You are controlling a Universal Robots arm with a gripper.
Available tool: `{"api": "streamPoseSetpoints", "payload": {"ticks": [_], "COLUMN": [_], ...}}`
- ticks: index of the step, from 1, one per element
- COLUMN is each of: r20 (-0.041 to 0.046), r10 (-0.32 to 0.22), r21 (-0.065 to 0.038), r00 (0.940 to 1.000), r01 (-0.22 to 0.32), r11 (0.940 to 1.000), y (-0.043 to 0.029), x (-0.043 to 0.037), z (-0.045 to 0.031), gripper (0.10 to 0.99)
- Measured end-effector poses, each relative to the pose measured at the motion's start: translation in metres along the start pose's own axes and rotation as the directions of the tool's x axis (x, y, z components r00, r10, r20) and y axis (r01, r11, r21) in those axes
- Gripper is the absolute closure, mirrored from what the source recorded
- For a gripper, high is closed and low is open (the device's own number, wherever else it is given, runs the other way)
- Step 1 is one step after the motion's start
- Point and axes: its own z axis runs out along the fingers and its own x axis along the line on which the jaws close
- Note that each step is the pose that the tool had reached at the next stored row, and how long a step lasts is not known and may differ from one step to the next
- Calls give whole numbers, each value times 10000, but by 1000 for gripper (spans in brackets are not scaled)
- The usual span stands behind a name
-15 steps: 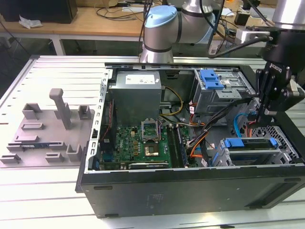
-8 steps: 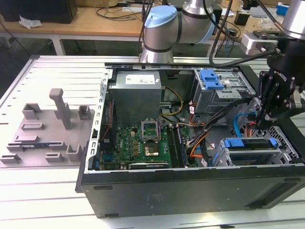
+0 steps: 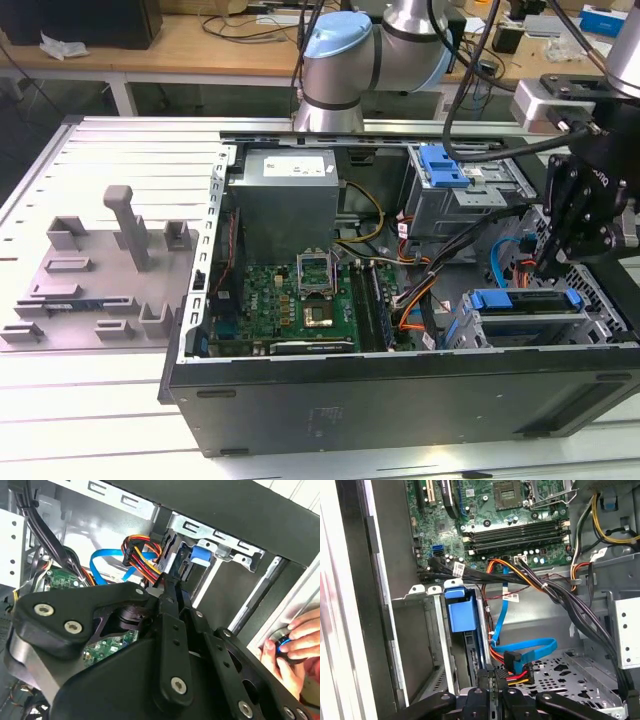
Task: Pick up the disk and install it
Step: 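Insert the first disk wire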
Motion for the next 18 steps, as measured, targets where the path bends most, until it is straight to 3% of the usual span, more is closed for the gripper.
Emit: {"api": "streamPoseSetpoints", "payload": {"ticks": [3, 6, 13, 18], "r20": [16, 17, -261, -314], "r10": [-564, -619, -642, -647], "r21": [30, 31, -110, -134], "r00": [9984, 9981, 9976, 9974], "r01": [564, 619, 639, 643], "r11": [9984, 9981, 9979, 9978], "y": [1, -1, -16, -50], "x": [2, 8, 8, 14], "z": [0, 1, 1, 3], "gripper": [922, 922, 922, 922]}}
